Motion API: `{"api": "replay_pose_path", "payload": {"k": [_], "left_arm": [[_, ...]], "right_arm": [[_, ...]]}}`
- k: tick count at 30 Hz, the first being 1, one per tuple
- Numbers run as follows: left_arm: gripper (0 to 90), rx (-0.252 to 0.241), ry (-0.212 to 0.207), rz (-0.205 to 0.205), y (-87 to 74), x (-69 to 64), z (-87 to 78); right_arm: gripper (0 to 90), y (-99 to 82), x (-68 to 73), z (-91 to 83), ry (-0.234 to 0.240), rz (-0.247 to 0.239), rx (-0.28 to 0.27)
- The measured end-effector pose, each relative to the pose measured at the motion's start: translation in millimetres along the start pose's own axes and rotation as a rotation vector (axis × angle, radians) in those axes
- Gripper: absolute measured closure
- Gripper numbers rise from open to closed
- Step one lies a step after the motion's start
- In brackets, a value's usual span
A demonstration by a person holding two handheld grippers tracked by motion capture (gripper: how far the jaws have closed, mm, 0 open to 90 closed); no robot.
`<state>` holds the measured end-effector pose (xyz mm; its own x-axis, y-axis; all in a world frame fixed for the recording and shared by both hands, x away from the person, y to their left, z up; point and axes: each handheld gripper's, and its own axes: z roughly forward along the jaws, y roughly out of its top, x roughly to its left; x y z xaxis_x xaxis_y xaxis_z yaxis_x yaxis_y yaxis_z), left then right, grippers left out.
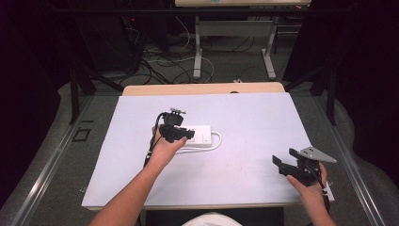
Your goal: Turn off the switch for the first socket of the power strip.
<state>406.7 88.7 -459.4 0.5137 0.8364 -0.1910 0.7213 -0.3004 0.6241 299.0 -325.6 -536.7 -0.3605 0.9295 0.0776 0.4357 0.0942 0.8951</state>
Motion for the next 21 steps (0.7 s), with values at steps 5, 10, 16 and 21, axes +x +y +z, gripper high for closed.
{"api": "replay_pose_path", "payload": {"k": [5,10,16,21], "left_arm": [[49.8,-0.035,-0.019,0.025,-1.0,-0.2,-3.6],[40.9,-0.069,-0.023,0.054,-2.6,0.5,-6.8],[34.9,-0.108,-0.051,0.087,-5.5,3.0,-10.8],[30.3,-0.138,-0.063,0.132,-10.0,7.4,-15.7]], "right_arm": [[22.4,0.0,-0.4,-0.2,-0.002,0.000,-0.002],[22.4,0.2,-0.4,-0.7,-0.004,-0.001,0.000],[22.4,0.3,-0.6,-0.9,-0.003,-0.003,-0.003],[22.4,0.4,-0.5,-0.9,-0.004,-0.003,-0.002]]}}
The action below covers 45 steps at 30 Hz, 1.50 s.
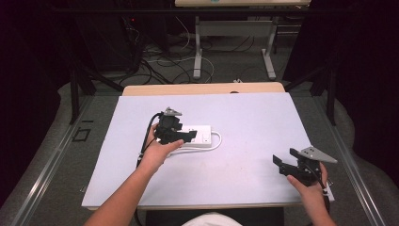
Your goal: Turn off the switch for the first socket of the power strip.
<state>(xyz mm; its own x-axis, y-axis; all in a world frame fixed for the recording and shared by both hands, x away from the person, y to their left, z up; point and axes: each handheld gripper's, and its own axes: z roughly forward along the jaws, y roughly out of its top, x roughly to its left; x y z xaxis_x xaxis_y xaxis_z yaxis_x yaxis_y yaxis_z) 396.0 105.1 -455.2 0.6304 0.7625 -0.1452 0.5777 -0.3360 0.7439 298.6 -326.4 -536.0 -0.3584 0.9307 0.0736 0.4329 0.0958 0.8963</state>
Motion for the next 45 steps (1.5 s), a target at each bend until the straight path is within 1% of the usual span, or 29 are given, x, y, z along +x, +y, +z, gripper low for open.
{"api": "replay_pose_path", "payload": {"k": [1,2,5,7,8,9,11,12,13,14,16,17,19,20,21,23,26,27,29,30,32,34,36,37,40,41,42,43,45], "left_arm": [[29.6,-0.010,-0.003,0.013,-1.0,1.2,-1.1],[28.9,-0.013,-0.004,0.006,-2.2,1.6,-2.8],[28.3,-0.028,-0.006,0.007,-5.2,3.8,-8.2],[26.9,-0.035,-0.001,0.005,-7.2,4.5,-12.3],[24.3,-0.039,-0.002,0.000,-8.0,4.6,-14.2],[21.4,-0.045,0.001,0.002,-8.7,5.2,-16.1],[16.7,-0.051,0.002,-0.011,-10.2,5.7,-20.2],[15.2,-0.049,0.000,-0.009,-11.0,6.5,-22.9],[14.5,-0.059,0.005,-0.009,-12.0,6.6,-25.1],[11.6,-0.061,0.009,-0.010,-12.8,6.8,-27.6],[2.1,-0.065,0.009,-0.010,-15.0,7.7,-32.2],[0.1,-0.076,0.013,-0.012,-16.6,8.1,-34.6],[0.1,-0.086,0.026,-0.008,-19.9,8.9,-39.8],[0.1,-0.097,0.026,-0.010,-21.4,9.7,-42.3],[0.1,-0.094,0.018,-0.008,-22.8,11.3,-46.3],[0.1,-0.115,0.029,-0.015,-27.1,13.8,-52.2],[0.1,-0.141,0.035,-0.036,-34.5,18.8,-60.6],[0.1,-0.148,0.036,-0.037,-37.2,21.0,-62.9],[0.1,-0.159,0.046,-0.046,-42.9,24.4,-67.3],[0.1,-0.168,0.048,-0.061,-45.2,26.2,-68.6],[0.1,-0.158,0.061,-0.076,-50.3,30.0,-71.7],[0.1,-0.160,0.073,-0.089,-55.3,34.0,-74.9],[0.1,-0.165,0.082,-0.104,-59.8,38.3,-78.5],[0.1,-0.172,0.084,-0.114,-61.9,40.1,-79.7],[0.1,-0.175,0.106,-0.125,-67.8,45.8,-84.9],[0.1,-0.183,0.110,-0.134,-69.9,47.1,-85.7],[0.1,-0.182,0.116,-0.140,-72.0,48.6,-87.4],[0.1,-0.188,0.121,-0.144,-74.1,50.4,-88.5],[0.1,-0.193,0.129,-0.156,-78.2,53.5,-90.8]], "right_arm": [[22.4,-0.1,0.0,0.3,0.001,0.000,-0.005],[22.4,-0.1,0.1,0.3,0.000,0.001,-0.004],[22.4,-0.2,0.4,0.1,-0.001,0.003,-0.004],[22.4,-0.1,0.3,0.5,0.001,-0.001,-0.005],[22.4,0.2,0.3,-0.4,0.000,-0.002,0.008],[22.4,0.2,0.5,-0.4,0.001,-0.001,0.006],[22.4,0.2,0.8,-0.4,0.001,-0.001,0.005],[22.4,0.2,0.5,-0.5,0.001,-0.005,0.007],[22.4,0.2,0.5,-0.6,0.001,-0.005,0.006],[22.4,0.2,0.5,-0.6,0.001,-0.005,0.006],[22.4,0.2,0.5,-0.6,0.001,-0.002,0.005],[22.4,0.2,0.6,-0.6,0.001,-0.001,0.005],[22.4,0.1,0.3,-0.5,0.000,-0.005,0.006],[22.4,0.2,0.6,-0.3,0.001,0.000,0.005],[22.4,0.0,0.6,-0.2,0.001,0.000,0.003],[22.4,0.1,0.7,-0.4,0.001,0.000,0.005],[22.4,0.2,0.6,-0.6,0.001,0.001,0.004],[22.4,-0.2,0.6,0.3,0.001,0.004,-0.007],[22.0,0.0,0.8,-0.4,0.003,0.015,0.005],[21.8,0.2,0.5,-0.1,0.005,0.010,0.004],[21.3,0.4,0.6,-0.2,0.007,0.011,0.006],[20.7,0.6,0.8,-0.4,0.006,0.012,0.012],[20.3,0.7,1.7,-0.8,0.008,0.021,0.017],[20.1,1.0,1.4,-0.9,0.003,0.014,0.018],[18.1,1.1,2.2,-0.6,-0.001,0.026,0.019],[18.1,1.2,2.0,-0.6,-0.001,0.024,0.016],[18.1,1.5,2.0,-1.6,-0.005,0.023,0.026],[18.1,1.3,1.6,-0.7,0.000,0.018,0.008],[17.8,1.8,1.3,-1.6,-0.002,0.013,0.012]]}}
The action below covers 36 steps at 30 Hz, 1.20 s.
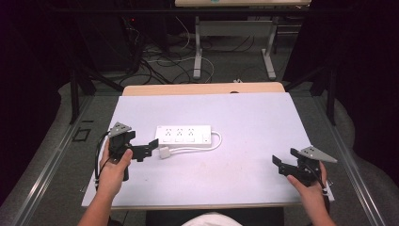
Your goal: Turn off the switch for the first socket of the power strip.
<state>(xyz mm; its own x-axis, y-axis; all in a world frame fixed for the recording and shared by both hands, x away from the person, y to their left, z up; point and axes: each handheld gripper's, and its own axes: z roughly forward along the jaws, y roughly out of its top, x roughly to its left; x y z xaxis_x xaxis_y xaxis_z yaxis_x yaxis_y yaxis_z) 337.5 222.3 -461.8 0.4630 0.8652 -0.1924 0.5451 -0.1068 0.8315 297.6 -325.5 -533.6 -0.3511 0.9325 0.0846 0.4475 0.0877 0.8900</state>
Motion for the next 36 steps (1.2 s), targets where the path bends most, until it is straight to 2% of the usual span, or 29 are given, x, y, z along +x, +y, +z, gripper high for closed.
{"api": "replay_pose_path", "payload": {"k": [6,10,13,22,30,36], "left_arm": [[0.1,-0.002,0.034,-0.023,-11.4,9.3,-4.3],[0.1,0.004,0.077,-0.033,-21.2,15.5,-4.3],[0.2,0.005,0.107,-0.052,-28.5,21.2,-3.7],[0.3,0.021,0.132,-0.100,-48.1,35.0,0.0],[0.5,0.008,0.153,-0.146,-62.0,49.8,0.0],[0.6,0.010,0.181,-0.162,-71.4,61.1,0.0]], "right_arm": [[16.9,0.4,0.8,0.0,-0.004,-0.002,0.000],[16.5,0.2,0.8,0.8,-0.006,-0.001,-0.009],[16.2,0.3,0.2,0.2,-0.007,-0.004,0.005],[16.1,0.0,-0.1,0.6,-0.007,-0.001,0.010],[16.1,0.1,-1.7,-0.4,-0.011,-0.002,0.017],[16.0,-0.7,-3.2,1.4,-0.011,-0.007,0.010]]}}
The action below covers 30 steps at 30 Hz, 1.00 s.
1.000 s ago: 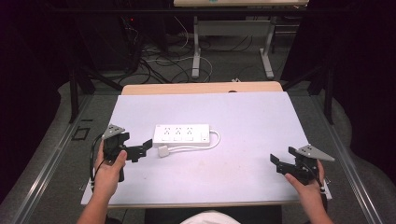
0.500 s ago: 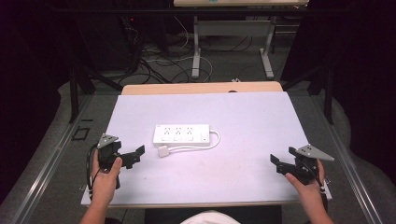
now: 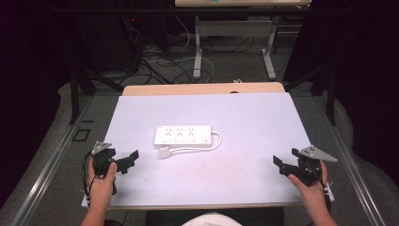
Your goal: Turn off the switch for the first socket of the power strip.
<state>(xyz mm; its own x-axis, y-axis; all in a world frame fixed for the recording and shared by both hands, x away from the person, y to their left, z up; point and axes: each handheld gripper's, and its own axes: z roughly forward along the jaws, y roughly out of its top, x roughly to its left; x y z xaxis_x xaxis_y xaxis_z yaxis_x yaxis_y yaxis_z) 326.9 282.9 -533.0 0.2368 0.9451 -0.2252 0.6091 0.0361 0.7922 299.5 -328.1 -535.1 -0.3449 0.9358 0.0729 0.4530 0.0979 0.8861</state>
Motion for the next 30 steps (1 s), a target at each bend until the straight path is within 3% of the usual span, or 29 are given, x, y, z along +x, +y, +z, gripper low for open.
{"api": "replay_pose_path", "payload": {"k": [8,23,26,30], "left_arm": [[0.6,0.014,0.006,0.000,-6.5,9.1,5.0],[0.9,0.067,0.012,0.001,-11.6,10.7,12.4],[1.0,0.073,0.014,-0.004,-12.0,11.7,12.8],[1.0,0.070,0.016,-0.007,-12.4,12.3,12.7]], "right_arm": [[16.0,-0.2,-1.5,0.0,-0.001,0.004,0.008],[16.0,-1.6,-2.3,2.7,0.003,-0.001,0.022],[16.0,-2.8,-1.8,6.4,-0.003,0.008,-0.006],[16.0,-2.4,-2.5,4.2,0.004,0.000,0.030]]}}
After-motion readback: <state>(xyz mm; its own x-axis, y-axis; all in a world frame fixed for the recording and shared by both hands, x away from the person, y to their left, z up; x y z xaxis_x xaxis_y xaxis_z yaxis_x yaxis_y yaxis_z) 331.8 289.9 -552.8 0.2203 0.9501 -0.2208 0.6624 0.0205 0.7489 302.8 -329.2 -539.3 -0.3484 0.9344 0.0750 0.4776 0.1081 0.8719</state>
